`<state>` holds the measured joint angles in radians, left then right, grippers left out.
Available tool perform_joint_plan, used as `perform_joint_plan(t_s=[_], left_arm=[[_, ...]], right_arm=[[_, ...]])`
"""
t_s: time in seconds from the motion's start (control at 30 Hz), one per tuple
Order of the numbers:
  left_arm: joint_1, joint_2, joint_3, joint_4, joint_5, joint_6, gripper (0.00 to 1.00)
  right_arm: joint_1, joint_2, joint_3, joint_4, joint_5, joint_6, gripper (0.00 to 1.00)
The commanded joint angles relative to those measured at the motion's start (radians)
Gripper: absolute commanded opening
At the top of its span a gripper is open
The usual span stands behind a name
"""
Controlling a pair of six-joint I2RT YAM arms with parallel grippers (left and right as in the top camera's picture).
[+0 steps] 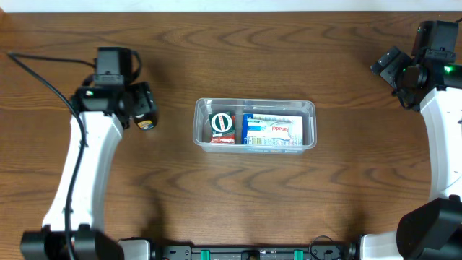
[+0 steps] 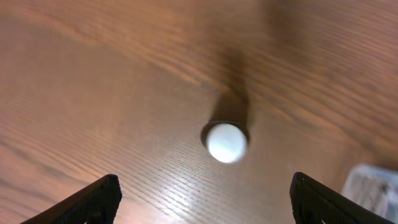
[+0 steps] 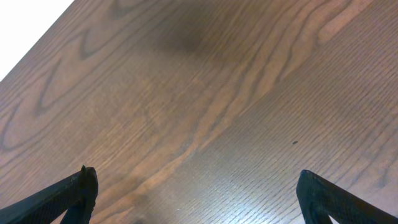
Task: Pack container
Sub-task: 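Move the left gripper to the brown bottle and grasp its cap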
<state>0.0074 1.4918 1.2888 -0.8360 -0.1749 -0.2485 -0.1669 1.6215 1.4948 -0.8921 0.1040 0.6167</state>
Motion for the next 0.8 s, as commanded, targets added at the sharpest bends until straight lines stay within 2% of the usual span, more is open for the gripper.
perform_joint_plan(t_s=[0.0,0.2,0.47,0.53,0.67,0.77], left_arm=[[0.051,0.097,-0.011,0.009,0.105,-0.096,0.88],[0.055,0.233,-0.011,0.042,0.105,-0.063,0.88],[0.055,0.257,-0.011,0.080,0.104,-0.047,0.88],[0.055,0.257,-0.011,0.082,0.104,-0.037,0.83],[0.055,0.258,-0.011,0.083,0.104,-0.033,0.62],[0.055,0.258,-0.011,0.083,0.104,-0.033,0.51]], right_arm=[[-0.004,0.000,0.003,0.001,0.004,-0.008,0.99],[-0.004,0.000,0.003,0.001,0.004,-0.008,0.99],[-0.004,0.000,0.003,0.001,0.003,-0.008,0.99],[-0.004,0.000,0.003,0.001,0.004,-0.008,0.99],[-0.004,0.000,0.003,0.001,0.003,-0.008,0.99],[-0.004,0.000,0.003,0.001,0.004,-0.008,0.99]])
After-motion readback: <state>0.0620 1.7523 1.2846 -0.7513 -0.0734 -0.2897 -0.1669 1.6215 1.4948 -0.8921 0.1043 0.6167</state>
